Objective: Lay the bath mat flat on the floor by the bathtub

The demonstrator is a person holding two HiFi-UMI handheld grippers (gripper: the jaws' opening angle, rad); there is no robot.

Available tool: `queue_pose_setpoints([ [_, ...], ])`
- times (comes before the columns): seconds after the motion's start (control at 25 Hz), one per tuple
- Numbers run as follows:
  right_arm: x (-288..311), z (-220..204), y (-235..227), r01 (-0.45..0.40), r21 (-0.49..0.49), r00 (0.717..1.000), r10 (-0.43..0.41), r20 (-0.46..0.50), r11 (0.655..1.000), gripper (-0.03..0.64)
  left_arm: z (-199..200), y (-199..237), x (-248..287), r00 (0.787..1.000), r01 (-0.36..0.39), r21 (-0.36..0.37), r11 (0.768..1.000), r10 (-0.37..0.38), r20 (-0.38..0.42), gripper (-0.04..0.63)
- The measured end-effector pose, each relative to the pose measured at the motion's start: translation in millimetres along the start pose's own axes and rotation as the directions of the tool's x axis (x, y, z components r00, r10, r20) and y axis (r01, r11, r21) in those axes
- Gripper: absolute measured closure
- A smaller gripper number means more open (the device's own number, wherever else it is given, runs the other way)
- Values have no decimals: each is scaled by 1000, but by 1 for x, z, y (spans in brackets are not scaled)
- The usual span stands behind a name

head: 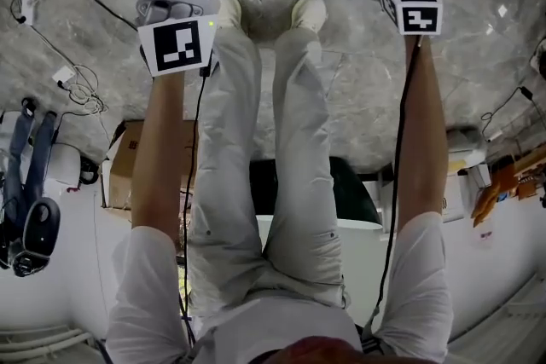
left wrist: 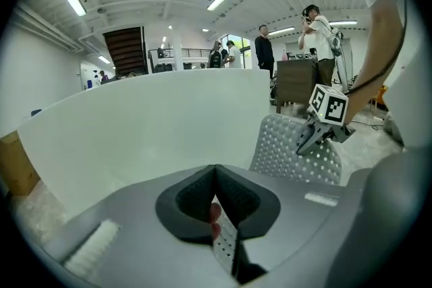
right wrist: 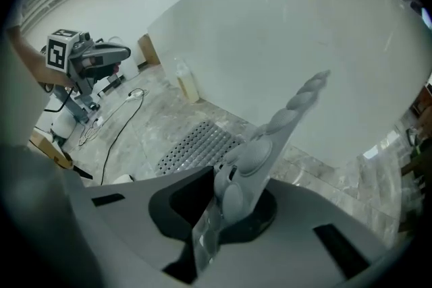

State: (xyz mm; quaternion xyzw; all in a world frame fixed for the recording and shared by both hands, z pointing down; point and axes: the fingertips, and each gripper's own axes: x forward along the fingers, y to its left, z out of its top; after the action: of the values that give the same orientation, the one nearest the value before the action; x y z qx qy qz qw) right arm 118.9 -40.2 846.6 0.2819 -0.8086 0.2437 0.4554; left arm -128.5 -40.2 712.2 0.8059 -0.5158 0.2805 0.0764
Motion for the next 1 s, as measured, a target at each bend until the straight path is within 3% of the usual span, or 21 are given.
queue_pose_setpoints([
  [0.2, 19, -29, -12, 91, 47, 995, -93, 45, 995, 589, -30, 0, 28, 999, -34, -62, 997, 34, -8, 595],
  [0.4, 40, -54, -22, 168, 125, 981, -178, 77, 978, 584, -53, -14, 45, 1000, 0, -47, 999, -1, -18, 595],
  [0.52, 55, -68, -29, 216, 120, 972, -224, 64, 969, 583, -69, -19, 52, 999, 12, -33, 999, -14, -41, 597],
  [0.8, 73, -96, -61, 370, 99, 927, -374, 22, 924, 574, -96, -28, 66, 999, 25, -16, 1000, -26, -37, 597],
  [1.0, 74, -115, -83, 432, 109, 901, -435, 0, 895, 575, -106, -25, 73, 999, 15, -23, 1000, -16, -37, 595],
])
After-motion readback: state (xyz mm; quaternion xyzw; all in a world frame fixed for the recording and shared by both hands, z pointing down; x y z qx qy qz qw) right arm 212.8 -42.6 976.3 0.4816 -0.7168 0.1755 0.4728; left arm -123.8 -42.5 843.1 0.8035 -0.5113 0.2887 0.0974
